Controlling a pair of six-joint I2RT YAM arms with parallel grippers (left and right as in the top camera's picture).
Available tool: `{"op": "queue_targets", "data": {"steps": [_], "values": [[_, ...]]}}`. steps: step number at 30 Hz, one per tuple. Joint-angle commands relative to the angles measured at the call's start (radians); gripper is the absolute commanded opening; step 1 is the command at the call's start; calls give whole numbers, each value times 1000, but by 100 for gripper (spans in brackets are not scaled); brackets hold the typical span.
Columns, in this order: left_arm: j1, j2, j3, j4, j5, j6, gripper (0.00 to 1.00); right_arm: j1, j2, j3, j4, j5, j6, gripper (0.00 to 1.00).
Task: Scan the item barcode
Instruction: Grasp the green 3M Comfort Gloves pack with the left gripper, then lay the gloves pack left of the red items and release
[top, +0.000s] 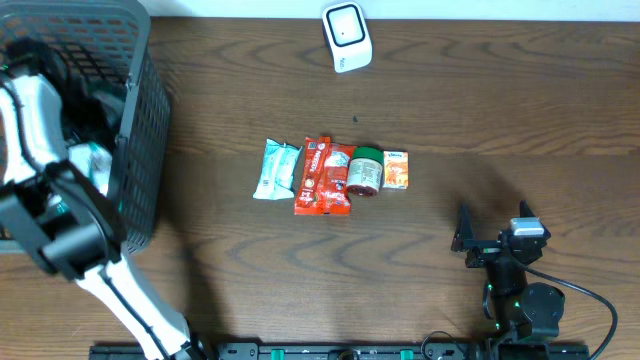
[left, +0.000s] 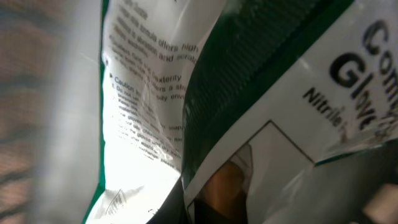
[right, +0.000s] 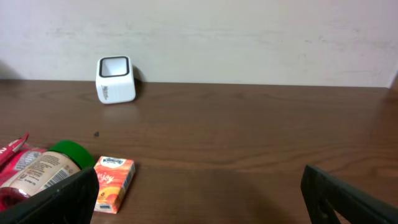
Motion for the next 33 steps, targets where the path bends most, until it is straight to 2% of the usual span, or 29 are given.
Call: {"op": "queue_targets", "data": {"steps": [1,5,9,13,16,21,24,33], "values": [[-4,-241,73,48,-14,-28,7,4,-5,-2,-4,-5,13,99],[-4,-435,73,117,-47,-96,7,4,-5,-2,-4,-5,13,99],[-24,-603,73,117,-35,-151,8,4,-5,-2,-4,-5,13,99],[-94,-734,73,45,58,-217,7,4,-5,-2,-4,-5,13,99],[-192,-788,72,-45,68,-279,8,4,-5,-2,-4,-5,13,99],[-438,-793,24,-218,66,-338,8,4,-5,-2,-4,-5,13,99],[-552,-769,-69,-238,66,-394,8,4,-5,-2,-4,-5,13,99],[-799,-583,-480,14,71,-537,7,4,-5,-2,-4,-5,13,99]]}}
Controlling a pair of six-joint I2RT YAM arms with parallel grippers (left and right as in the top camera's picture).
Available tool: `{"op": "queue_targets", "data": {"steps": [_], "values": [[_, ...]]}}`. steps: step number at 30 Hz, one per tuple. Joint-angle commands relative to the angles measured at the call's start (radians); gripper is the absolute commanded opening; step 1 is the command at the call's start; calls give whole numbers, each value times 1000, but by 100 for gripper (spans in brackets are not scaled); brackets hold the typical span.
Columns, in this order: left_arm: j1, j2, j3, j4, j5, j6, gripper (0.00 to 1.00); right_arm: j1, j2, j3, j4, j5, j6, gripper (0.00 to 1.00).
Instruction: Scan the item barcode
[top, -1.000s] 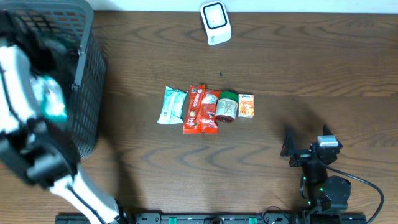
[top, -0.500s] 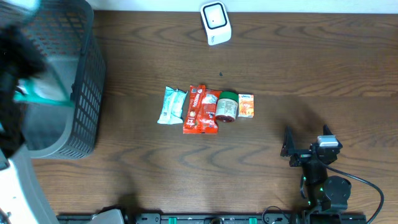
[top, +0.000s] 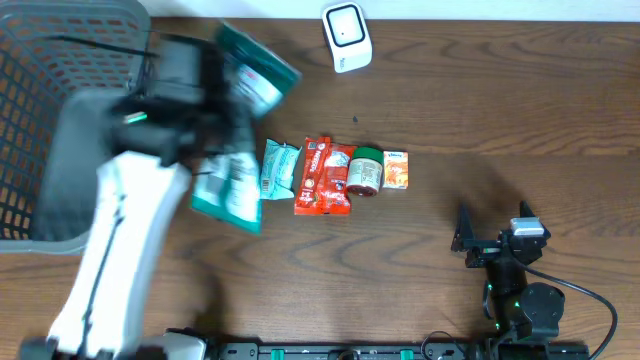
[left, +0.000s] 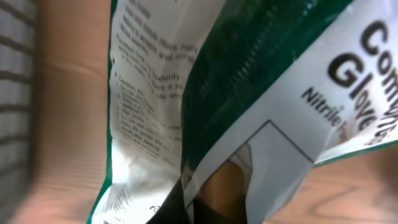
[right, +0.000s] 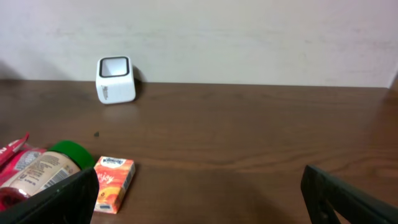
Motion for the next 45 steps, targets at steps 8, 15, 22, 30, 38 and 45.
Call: {"op": "queue_targets", "data": {"steps": [8,15,22,30,38,45], "values": [[-130,232,-146,197,6,-104,7,4,-5,-2,-4,-5,13,99],[-130,242,-146,255,5,-104,15,4,-5,-2,-4,-5,13,99],[-130,243,-156,239,5,-103,72,4,-5,-2,-4,-5,13,99],[-92,135,-45,219,43,-46,84,4,-5,-2,-4,-5,13,99],[121,-123,29,211,43,18,84,4,-5,-2,-4,-5,13,99],[368,-282,29,163,43,20,84,4,-5,-2,-4,-5,13,99]]}}
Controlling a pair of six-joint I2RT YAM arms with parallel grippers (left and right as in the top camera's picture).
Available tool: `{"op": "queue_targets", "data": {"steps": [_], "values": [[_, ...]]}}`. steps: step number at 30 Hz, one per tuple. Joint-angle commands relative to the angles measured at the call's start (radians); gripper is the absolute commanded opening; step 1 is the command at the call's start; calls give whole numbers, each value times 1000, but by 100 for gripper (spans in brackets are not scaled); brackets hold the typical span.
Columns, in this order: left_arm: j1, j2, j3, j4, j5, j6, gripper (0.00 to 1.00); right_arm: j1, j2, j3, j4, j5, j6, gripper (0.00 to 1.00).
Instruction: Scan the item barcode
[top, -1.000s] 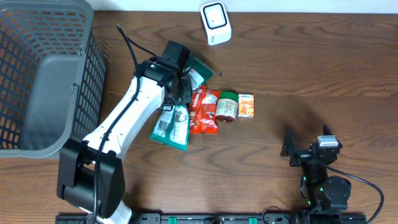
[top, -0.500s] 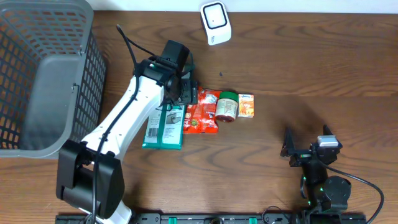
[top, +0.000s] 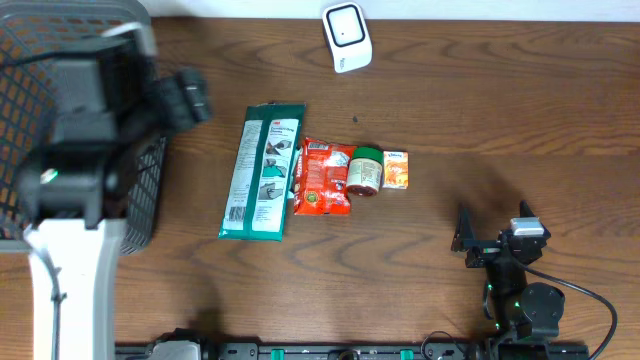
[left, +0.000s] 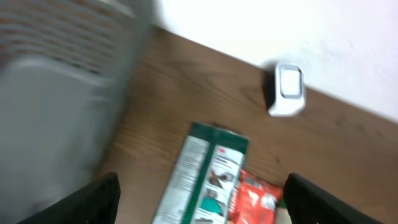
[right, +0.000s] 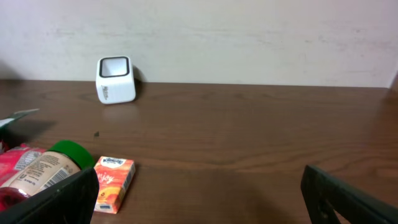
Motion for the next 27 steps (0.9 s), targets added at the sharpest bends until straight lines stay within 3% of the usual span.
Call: {"op": "queue_targets", "data": {"steps": [1,27], "values": [[76,-37,4,-26,5,24,84,4,-5,-2,-4,-5,13,99],[121,-57,-1,-34,5,24,85,4,-5,-2,-4,-5,13,99]]}}
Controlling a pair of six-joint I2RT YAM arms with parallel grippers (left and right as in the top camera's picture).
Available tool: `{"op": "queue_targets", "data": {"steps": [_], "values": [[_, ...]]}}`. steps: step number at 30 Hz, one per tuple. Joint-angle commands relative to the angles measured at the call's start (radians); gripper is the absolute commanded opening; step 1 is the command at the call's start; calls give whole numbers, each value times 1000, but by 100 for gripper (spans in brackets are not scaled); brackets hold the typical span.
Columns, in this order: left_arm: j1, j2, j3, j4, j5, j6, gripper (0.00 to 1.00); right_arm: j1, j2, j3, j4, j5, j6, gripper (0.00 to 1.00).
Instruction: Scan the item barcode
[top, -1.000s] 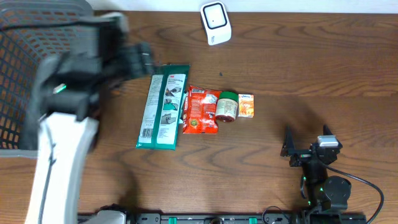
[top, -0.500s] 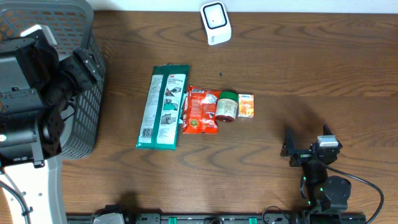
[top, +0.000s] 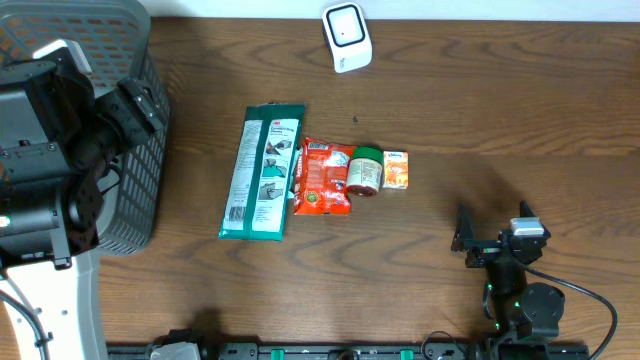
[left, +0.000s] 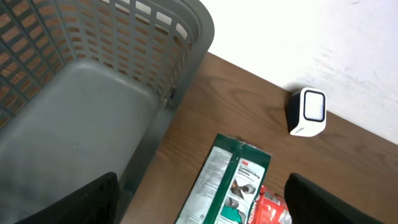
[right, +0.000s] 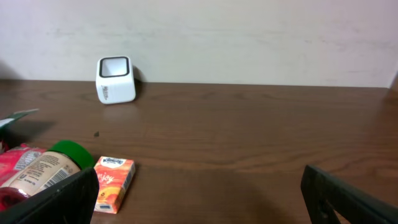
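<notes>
A green and white glove packet (top: 262, 172) lies flat on the table at the left end of a row of items; the left wrist view shows it too (left: 235, 180). The white scanner (top: 347, 37) stands at the table's far edge. My left gripper (left: 202, 208) hangs open and empty high above the basket's right rim, left of the packet. My right gripper (right: 199, 199) rests open near the table's front right, far from the row.
A grey mesh basket (top: 140, 190) fills the left side. Right of the glove packet lie a red packet (top: 323, 178), a green-lidded jar (top: 365, 170) and an orange tissue box (top: 396, 170). The right arm's base (top: 520, 300) sits at the front right.
My left gripper, still open, has moved left from beside the basket to above its right rim. The glove packet and the right arm have not moved.
My left gripper was down in the basket, shut on the glove packet. Then it held the packet in the air beside the row. Then the packet lay flat on the table over a light blue packet, the gripper open. Now the gripper is over the basket.
</notes>
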Motion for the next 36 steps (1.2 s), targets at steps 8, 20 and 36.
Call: {"op": "queue_targets", "data": {"steps": [8,20,36], "values": [[4,4,-1,-3,6,9,85,4,-5,-2,-4,-5,13,99],[4,4,-1,-3,6,9,85,4,-5,-1,65,14,13,99],[4,4,-1,-3,6,9,85,4,-5,9,72,-66,46,99]]}}
